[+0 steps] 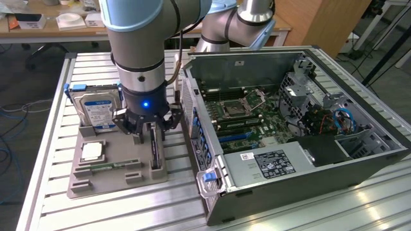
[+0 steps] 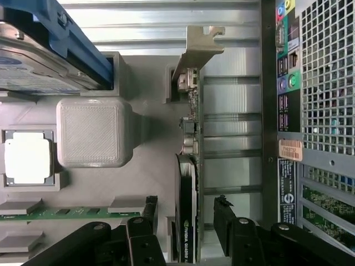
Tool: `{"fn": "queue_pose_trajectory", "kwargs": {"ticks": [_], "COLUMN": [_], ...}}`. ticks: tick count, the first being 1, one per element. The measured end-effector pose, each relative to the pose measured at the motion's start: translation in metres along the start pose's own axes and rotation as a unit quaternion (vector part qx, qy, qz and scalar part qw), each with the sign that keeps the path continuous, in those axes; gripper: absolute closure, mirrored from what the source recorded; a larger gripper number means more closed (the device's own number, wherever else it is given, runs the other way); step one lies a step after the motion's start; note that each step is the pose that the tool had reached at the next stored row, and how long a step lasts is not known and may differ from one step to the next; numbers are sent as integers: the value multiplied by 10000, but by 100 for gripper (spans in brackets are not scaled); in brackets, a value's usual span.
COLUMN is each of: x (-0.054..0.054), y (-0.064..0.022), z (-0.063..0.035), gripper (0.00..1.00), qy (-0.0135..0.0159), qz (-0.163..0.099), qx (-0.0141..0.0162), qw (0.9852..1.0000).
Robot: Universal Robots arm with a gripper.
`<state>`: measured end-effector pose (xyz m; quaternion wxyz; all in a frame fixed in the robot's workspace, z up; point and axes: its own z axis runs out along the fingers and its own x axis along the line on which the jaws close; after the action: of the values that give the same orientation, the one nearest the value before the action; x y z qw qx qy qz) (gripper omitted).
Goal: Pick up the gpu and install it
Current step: 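Pick up the gpu and move the gpu toward the slot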
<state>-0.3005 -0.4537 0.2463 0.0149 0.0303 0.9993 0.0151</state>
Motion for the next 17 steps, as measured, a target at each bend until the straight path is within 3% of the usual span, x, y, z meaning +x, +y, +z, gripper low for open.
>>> {"fn": "queue_pose_trajectory", "kwargs": {"ticks": [8, 17], "x": [5, 5], "y": [54, 56], "z": [64, 79], "gripper": [47, 47], "qy": [-1, -2], "qz": [-1, -1], "qx": [15, 15], "qw": [10000, 10000]}}
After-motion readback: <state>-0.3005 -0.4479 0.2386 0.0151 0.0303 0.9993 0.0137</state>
